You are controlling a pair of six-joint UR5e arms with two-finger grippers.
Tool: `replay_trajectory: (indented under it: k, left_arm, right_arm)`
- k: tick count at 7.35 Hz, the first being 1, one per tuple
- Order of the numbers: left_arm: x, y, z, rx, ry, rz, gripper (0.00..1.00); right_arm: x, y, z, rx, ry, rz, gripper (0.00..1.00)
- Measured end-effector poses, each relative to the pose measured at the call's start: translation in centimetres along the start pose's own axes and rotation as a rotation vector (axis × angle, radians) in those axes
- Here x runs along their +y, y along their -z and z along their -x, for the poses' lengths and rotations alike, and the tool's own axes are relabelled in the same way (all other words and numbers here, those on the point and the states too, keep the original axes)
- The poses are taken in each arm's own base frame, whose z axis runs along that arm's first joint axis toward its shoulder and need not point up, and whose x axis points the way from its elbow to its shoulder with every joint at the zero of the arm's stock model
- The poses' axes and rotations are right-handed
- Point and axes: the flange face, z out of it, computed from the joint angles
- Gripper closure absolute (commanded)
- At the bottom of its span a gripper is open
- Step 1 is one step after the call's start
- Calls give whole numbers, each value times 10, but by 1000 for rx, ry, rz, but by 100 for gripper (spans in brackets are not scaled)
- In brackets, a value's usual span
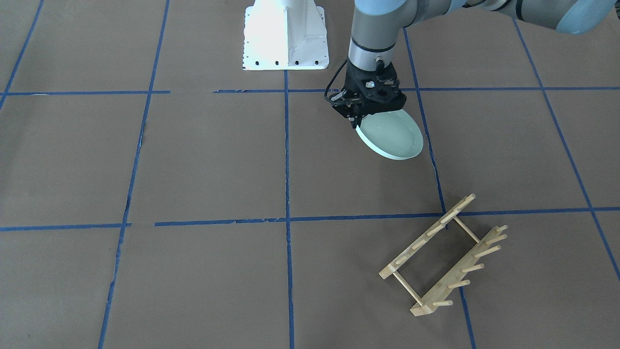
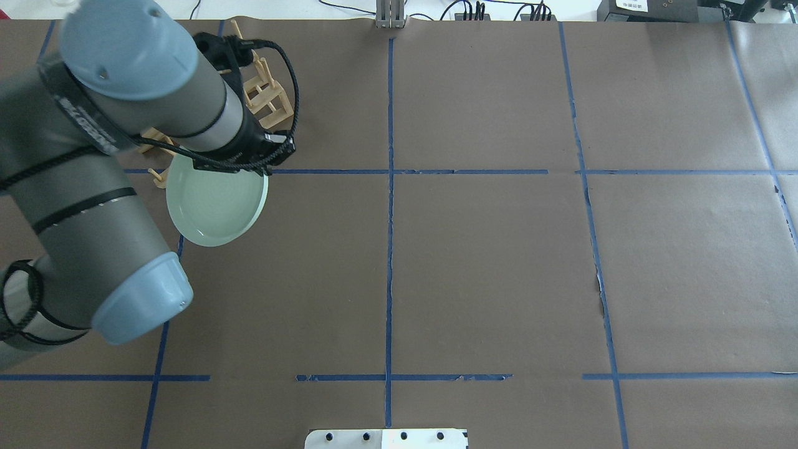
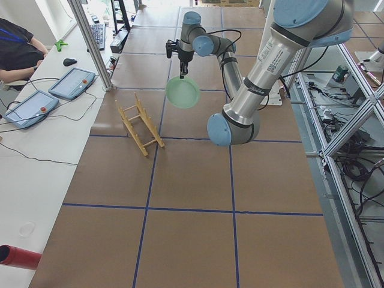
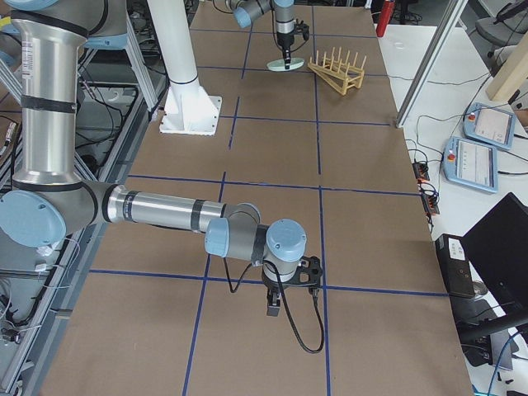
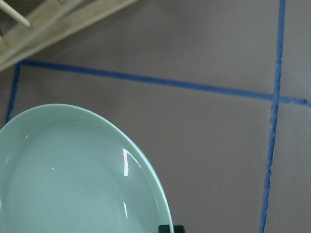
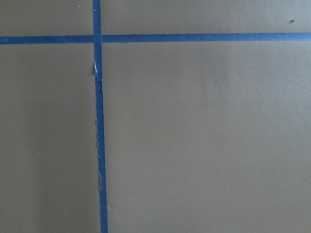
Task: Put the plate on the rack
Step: 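Lift the plate with the left gripper and tilt it upright, then carry the upright plate with the left gripper above the wooden rack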
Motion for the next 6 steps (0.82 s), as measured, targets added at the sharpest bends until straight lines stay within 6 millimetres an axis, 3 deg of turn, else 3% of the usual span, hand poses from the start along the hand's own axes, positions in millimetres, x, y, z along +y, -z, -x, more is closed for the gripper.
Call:
replay_trajectory:
  k: [2,3,4,6]
  left_arm:
    - [-46,66,21,163,62,-149,100]
    - [-62,85,32,254,77,-214,100]
    - [-70,94,42,347,96,-259,100]
    - [-83,89,67,556,169,-307,100]
  right_arm:
    - [0,0,0,0,0,0,0]
    - [0,0,0,0,0,0,0]
    - [0,0,0,0,0,0,0]
    - [0,0,0,0,0,0,0]
